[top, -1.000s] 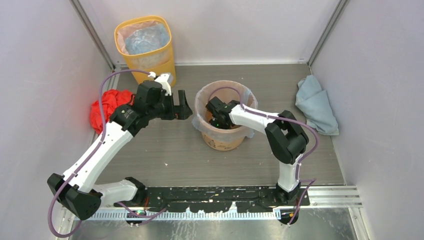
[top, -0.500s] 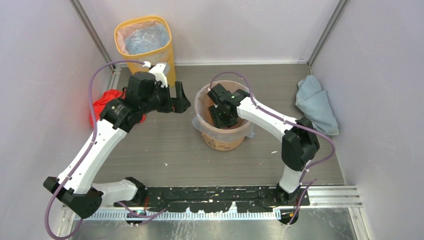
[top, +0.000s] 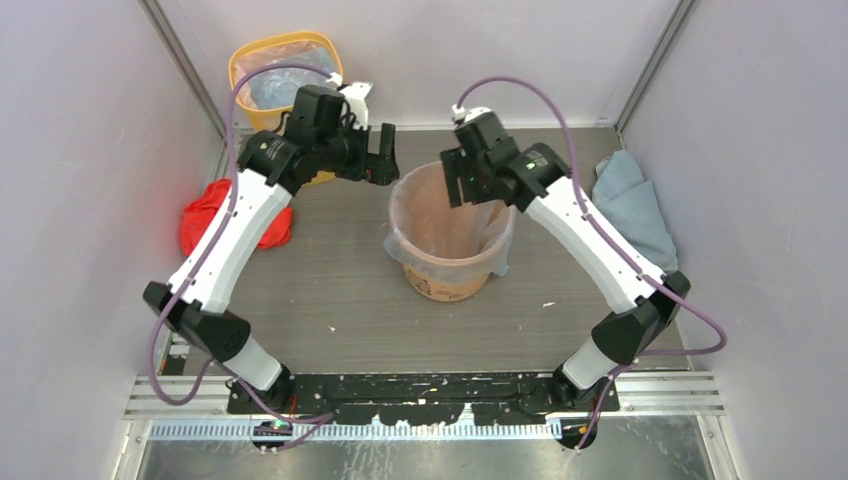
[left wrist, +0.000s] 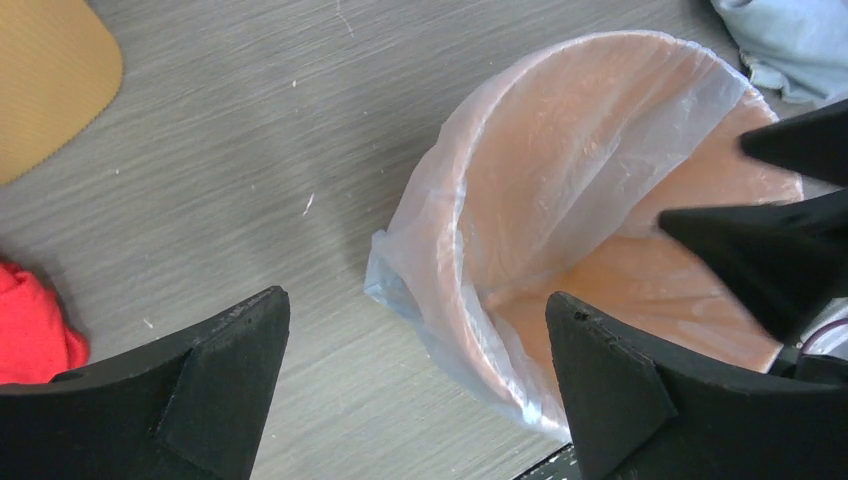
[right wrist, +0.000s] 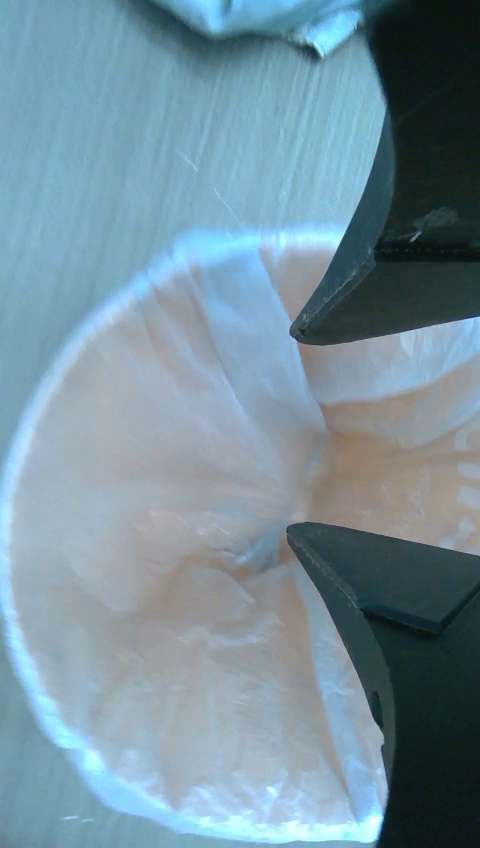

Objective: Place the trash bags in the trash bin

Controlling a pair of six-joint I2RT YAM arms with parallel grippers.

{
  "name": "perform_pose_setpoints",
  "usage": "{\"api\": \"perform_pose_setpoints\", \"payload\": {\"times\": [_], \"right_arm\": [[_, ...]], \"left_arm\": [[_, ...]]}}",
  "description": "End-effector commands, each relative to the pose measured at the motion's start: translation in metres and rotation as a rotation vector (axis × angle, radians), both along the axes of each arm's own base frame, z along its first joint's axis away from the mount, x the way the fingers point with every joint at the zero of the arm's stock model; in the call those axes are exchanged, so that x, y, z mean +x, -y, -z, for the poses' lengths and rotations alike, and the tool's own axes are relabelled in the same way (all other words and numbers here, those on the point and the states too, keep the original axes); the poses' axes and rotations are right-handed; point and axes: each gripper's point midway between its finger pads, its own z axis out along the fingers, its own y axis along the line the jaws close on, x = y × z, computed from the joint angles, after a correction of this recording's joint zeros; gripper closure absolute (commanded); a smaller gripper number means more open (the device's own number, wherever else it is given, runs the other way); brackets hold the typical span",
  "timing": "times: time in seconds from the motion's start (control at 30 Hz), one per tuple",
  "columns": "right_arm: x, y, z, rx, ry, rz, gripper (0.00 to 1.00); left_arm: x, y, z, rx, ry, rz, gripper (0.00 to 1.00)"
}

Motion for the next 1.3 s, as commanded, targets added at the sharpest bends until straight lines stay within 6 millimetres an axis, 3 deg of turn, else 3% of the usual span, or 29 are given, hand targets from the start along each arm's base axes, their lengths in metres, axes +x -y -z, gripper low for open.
{"api": "perform_pose_setpoints", "payload": {"times": [0.0,0.17,0.37,0.5,0.8,0.93,1.0,1.07,1.27], "right_arm": [[0.022,0.041,-0.056,-0.007,0.156,0.080,0.29],[0.044,0.062,-0.070,0.021,0.189,0.096,0.23],[0.062,0.071,-0.059,0.097,0.135,0.069,0.24],[0.062,0.066,-0.049,0.123,0.101,0.043,0.28],[0.049,0.062,-0.017,0.146,0.037,0.021,0.30],[0.043,0.064,-0.001,0.139,-0.001,0.032,0.37],[0.042,0.064,0.003,0.141,-0.007,0.037,0.46],[0.046,0.068,0.004,0.124,0.002,0.065,0.60],[0.050,0.064,0.000,0.142,0.006,0.068,0.75]], "left_arm": [[0.015,0.014,-0.017,0.015,0.064,0.103,0.00],[0.038,0.025,-0.009,0.056,0.074,0.148,0.00],[0.043,0.044,0.009,0.057,0.039,0.262,0.00],[0.041,0.050,0.020,0.056,-0.004,0.302,0.00],[0.033,0.050,0.019,0.049,-0.013,0.325,0.00],[0.028,0.047,0.017,0.046,-0.015,0.321,0.00],[0.026,0.046,0.016,0.041,-0.011,0.319,0.00],[0.023,0.045,0.016,0.036,-0.008,0.317,0.00],[0.018,0.041,0.016,0.037,-0.012,0.312,0.00]]}}
